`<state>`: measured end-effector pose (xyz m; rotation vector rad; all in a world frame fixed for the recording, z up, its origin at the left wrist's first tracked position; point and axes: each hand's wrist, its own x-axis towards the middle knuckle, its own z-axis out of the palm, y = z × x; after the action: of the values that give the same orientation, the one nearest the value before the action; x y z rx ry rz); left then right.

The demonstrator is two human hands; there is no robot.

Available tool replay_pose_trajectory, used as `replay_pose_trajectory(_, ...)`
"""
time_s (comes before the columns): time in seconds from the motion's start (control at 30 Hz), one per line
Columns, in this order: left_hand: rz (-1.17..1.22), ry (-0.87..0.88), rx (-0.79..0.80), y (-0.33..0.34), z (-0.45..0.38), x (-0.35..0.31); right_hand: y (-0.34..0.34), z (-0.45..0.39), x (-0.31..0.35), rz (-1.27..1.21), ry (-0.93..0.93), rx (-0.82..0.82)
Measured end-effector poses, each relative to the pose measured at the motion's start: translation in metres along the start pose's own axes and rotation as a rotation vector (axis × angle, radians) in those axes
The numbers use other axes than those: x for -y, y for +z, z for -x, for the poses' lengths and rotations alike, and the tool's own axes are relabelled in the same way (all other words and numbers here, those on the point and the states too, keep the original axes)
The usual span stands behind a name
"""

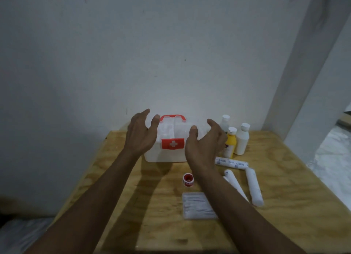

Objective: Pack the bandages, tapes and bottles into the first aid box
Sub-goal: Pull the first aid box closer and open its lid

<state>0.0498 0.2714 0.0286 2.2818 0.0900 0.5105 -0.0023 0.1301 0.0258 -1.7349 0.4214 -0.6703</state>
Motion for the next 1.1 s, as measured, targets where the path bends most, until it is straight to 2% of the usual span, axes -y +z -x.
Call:
replay_pose_trajectory(0.13, -0.087, 0.056, 0.119, 0.005, -0.027, -0.005, 0.018, 0.025, 0.012, -0.311, 0.506, 0.015)
replay_pose_trajectory(0.2, -0.146, 0.044, 0.191, 0.009, -0.032, -0.004, 0.029, 0.029, 0.014, -0.38, 0.628, 0.015)
replay_pose_trajectory(0.37, -0.189, 0.041, 0.192, 0.011, -0.03, 0.0, 0.043, 0.029, 0.01, -0.448, 0.668, -0.058)
replay_pose_trajectory(0.57, -0.188, 0.046, 0.199, 0.009, -0.028, 0.001, 0.04, 0.033, 0.001, -0.464, 0.606, -0.022)
replay_pose_trajectory(0.67, -0.189, 0.041, 0.203, 0.009, -0.028, 0.001, 0.039, 0.034, 0.002, -0.45, 0.526, -0.001)
replay_pose_trajectory(0.73, -0.192, 0.039, 0.205, 0.009, -0.028, 0.002, 0.034, 0.036, 0.002, -0.365, 0.402, 0.014)
replay_pose_trajectory(0.83, -0.192, 0.028, 0.208, 0.01, -0.027, 0.003, 0.02, 0.036, -0.003, -0.188, 0.039, 0.093)
replay_pose_trajectory(0.97, -0.194, 0.026, 0.205, 0.01, -0.027, 0.003, 0.0, 0.024, -0.01, 0.03, -0.376, 0.363)
replay_pose_trajectory(1.1, -0.194, 0.038, 0.206, 0.007, -0.028, 0.003, -0.008, -0.003, -0.016, 0.288, -0.722, 0.422)
